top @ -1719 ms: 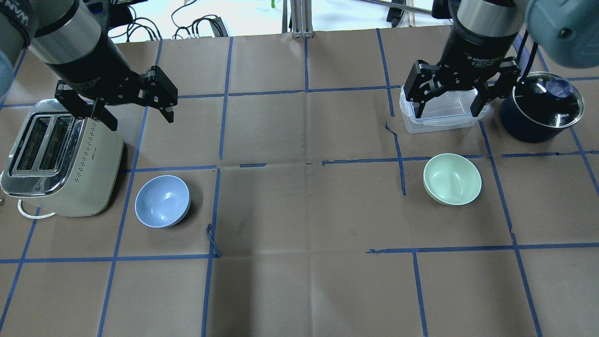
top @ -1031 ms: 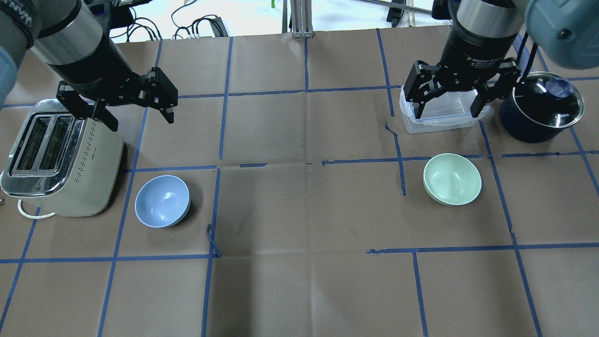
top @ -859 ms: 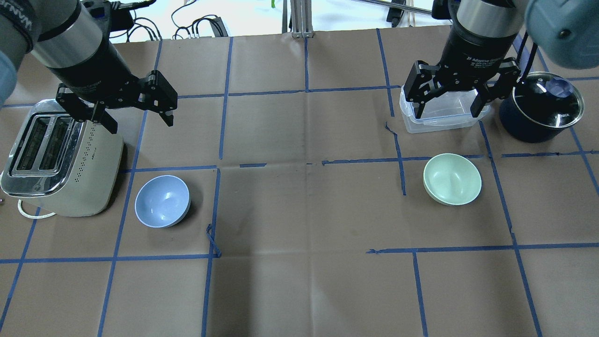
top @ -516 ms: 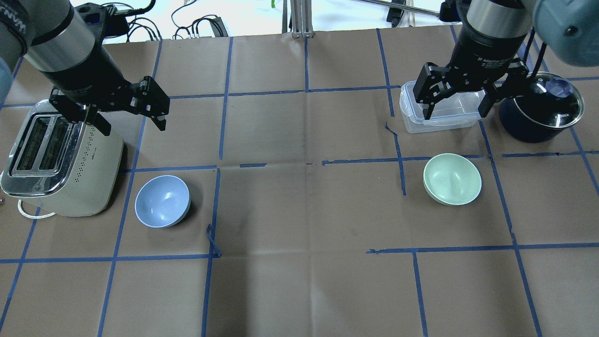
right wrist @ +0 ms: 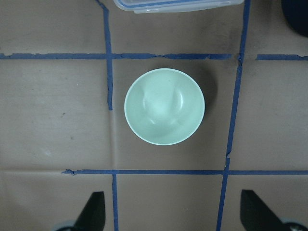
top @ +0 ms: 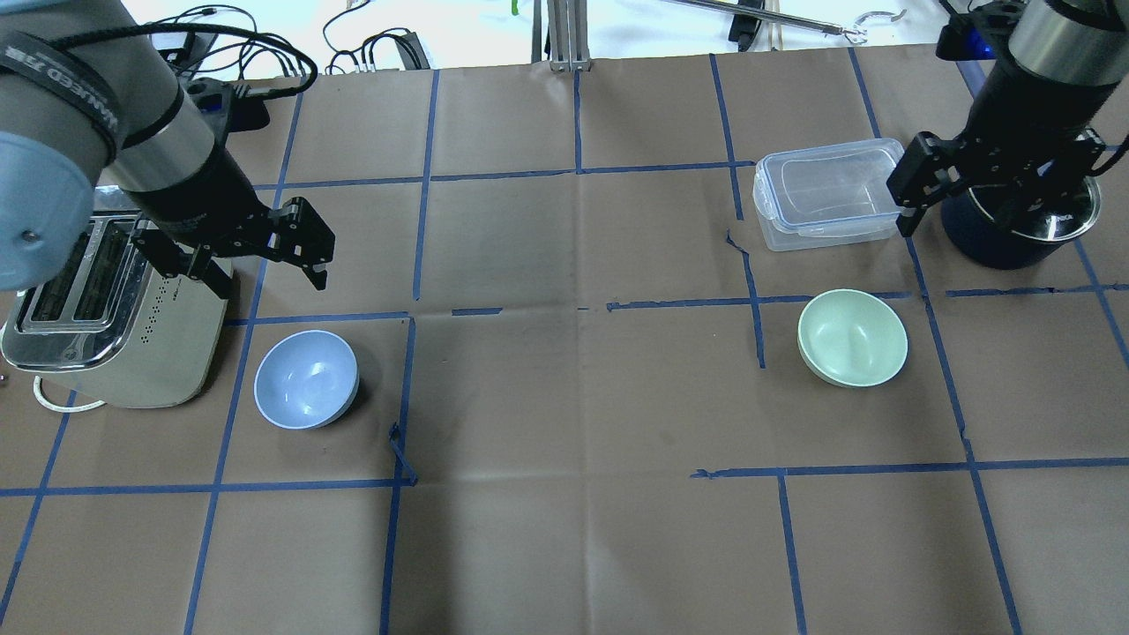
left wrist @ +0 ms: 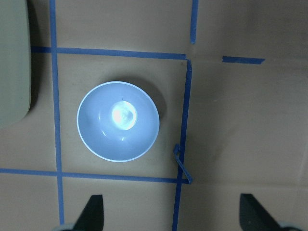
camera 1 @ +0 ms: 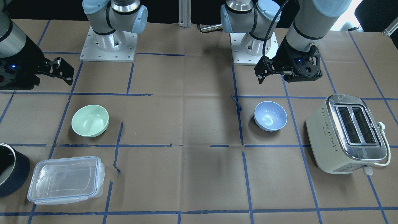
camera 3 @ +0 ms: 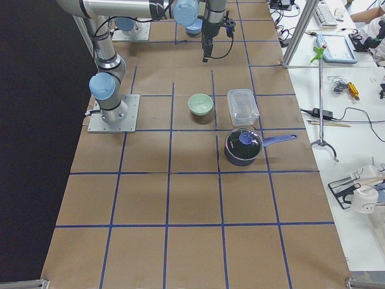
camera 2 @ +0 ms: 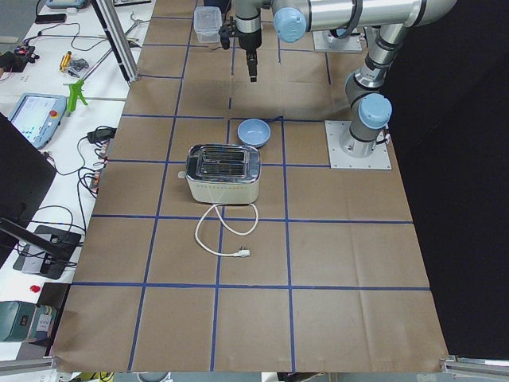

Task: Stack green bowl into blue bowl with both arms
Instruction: 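Lower left gripper to blue bowl rim while right lowers to green bowl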

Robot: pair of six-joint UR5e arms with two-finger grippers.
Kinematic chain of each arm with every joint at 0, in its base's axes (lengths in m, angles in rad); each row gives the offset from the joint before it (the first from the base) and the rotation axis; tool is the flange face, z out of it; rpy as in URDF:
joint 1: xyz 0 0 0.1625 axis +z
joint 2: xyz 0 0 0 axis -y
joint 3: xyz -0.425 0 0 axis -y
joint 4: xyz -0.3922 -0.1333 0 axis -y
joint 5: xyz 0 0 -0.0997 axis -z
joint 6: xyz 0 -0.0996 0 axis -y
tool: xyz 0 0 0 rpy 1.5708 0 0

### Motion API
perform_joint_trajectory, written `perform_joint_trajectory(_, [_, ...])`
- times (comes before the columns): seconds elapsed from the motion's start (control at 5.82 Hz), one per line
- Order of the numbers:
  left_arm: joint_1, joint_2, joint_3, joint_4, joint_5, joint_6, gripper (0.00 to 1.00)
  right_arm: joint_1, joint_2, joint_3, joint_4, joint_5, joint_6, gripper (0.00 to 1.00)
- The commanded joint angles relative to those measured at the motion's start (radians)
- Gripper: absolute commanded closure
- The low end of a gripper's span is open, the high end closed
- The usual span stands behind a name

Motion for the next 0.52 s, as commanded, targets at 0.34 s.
perform_joint_trajectory(0.34, [0.012, -0.133, -0.258, 0.413, 0.005, 0.064, 0.03, -0.129, 0.013, 0.324, -0.432, 0.01, -0.133, 0.0])
